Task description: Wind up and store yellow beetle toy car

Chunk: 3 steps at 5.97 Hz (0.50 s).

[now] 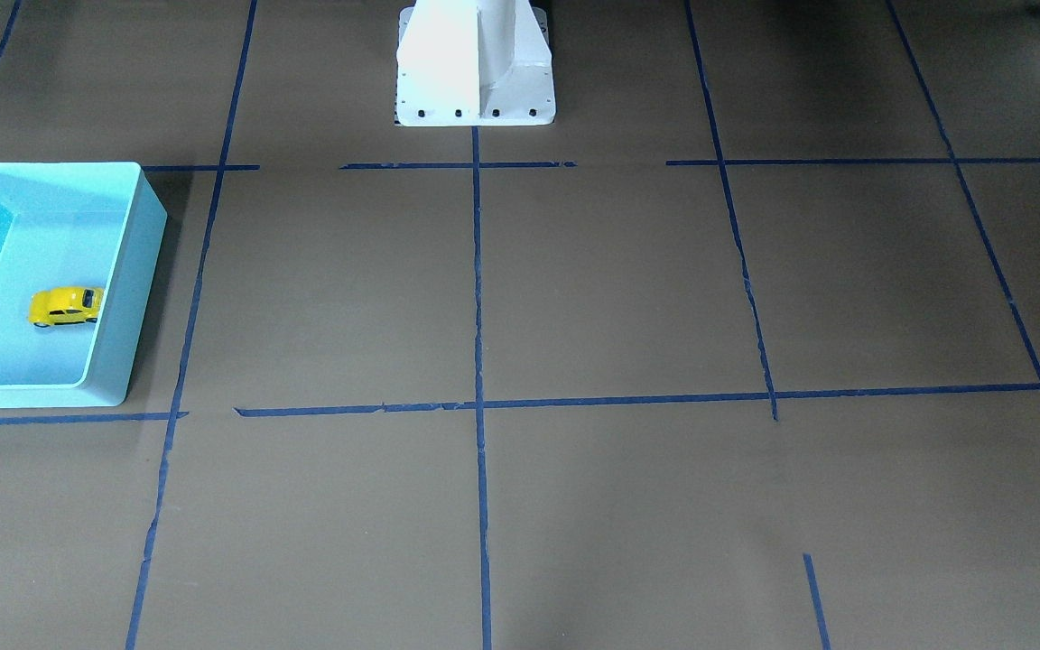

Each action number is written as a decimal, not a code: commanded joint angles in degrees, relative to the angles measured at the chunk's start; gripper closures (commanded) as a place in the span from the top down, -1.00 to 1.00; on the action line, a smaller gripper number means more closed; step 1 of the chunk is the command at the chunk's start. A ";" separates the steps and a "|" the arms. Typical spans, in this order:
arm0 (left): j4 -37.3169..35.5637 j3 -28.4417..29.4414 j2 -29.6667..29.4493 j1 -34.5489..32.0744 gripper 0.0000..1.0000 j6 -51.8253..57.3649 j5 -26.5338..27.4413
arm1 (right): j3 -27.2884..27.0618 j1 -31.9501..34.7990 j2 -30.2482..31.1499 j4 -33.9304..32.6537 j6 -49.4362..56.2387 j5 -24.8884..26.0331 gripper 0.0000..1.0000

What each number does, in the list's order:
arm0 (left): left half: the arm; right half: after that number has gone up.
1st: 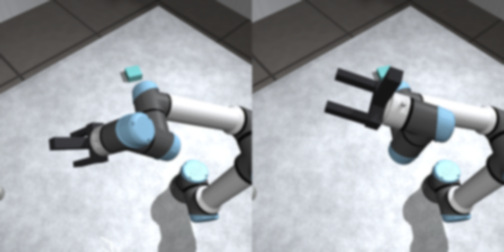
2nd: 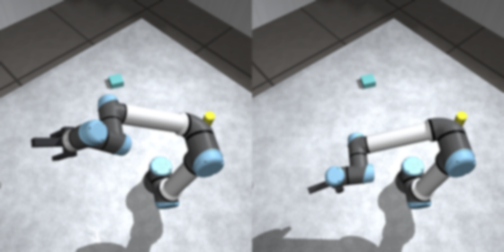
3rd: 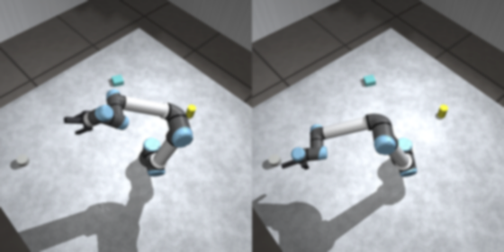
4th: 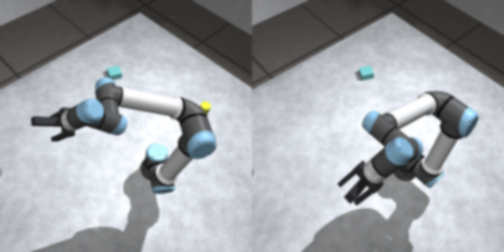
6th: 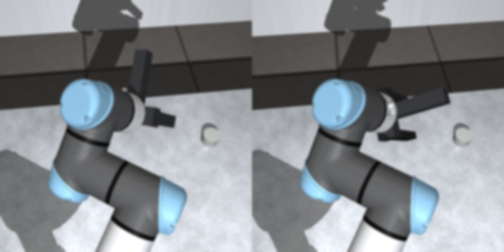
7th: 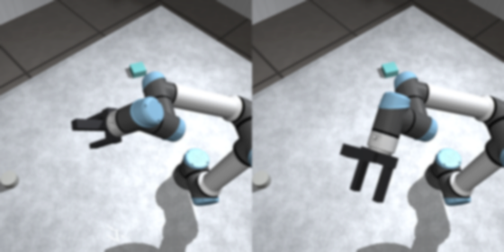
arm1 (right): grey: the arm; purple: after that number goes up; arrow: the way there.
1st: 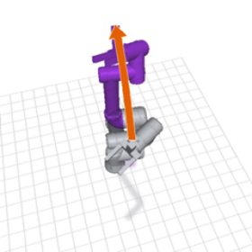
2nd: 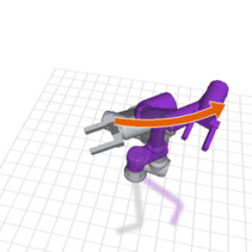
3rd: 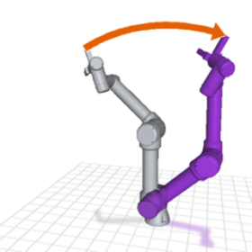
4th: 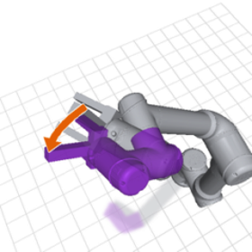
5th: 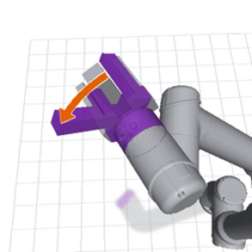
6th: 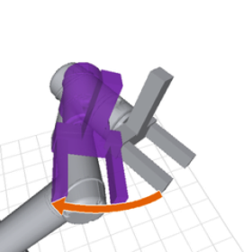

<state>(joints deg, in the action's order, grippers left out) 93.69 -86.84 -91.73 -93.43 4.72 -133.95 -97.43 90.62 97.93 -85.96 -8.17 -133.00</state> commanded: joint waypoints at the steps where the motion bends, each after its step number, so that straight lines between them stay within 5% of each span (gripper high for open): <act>1: 0.00 0.00 -0.03 0.00 1.00 0.02 0.00 | 0.14 -0.09 -0.02 0.00 0.09 0.02 1.00; 3: 0.00 0.00 -0.03 0.00 1.00 0.02 0.00 | 0.49 -0.09 -0.37 0.09 0.00 0.02 1.00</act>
